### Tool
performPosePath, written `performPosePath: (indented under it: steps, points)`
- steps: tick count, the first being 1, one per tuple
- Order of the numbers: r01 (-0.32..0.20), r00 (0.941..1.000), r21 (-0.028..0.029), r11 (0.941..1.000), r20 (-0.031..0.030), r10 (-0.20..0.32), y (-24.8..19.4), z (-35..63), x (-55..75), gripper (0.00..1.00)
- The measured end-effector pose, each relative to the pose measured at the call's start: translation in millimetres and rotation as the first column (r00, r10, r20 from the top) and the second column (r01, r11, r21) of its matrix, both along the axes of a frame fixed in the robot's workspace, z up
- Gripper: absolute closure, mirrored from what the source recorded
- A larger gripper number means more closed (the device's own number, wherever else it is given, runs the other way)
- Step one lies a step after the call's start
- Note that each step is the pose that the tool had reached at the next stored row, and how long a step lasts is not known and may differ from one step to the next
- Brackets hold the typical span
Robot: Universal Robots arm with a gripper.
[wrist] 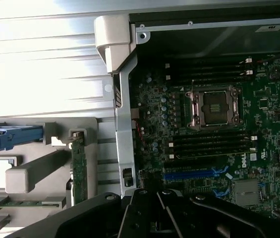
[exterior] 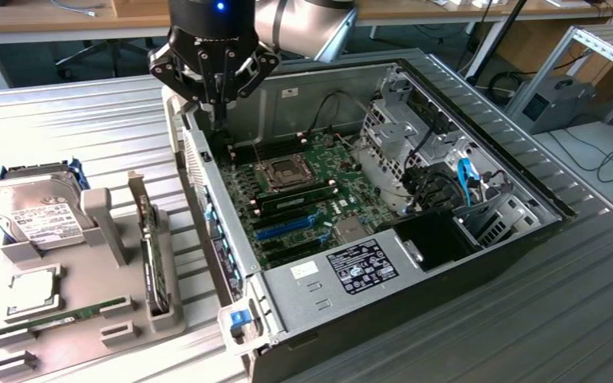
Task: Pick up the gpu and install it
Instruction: 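Reach for the gpu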
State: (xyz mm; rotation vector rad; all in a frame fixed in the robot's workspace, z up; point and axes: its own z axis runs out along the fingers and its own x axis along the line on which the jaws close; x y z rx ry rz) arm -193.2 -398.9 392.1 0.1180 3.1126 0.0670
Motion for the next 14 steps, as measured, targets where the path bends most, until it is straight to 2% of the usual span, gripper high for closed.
performPosePath:
  steps: [14]
  points:
    - [0.000, 1.0000, 0.0001, 1.0000, 0.0001, 0.000, 0.0, -0.3, -3.3, 0.89]
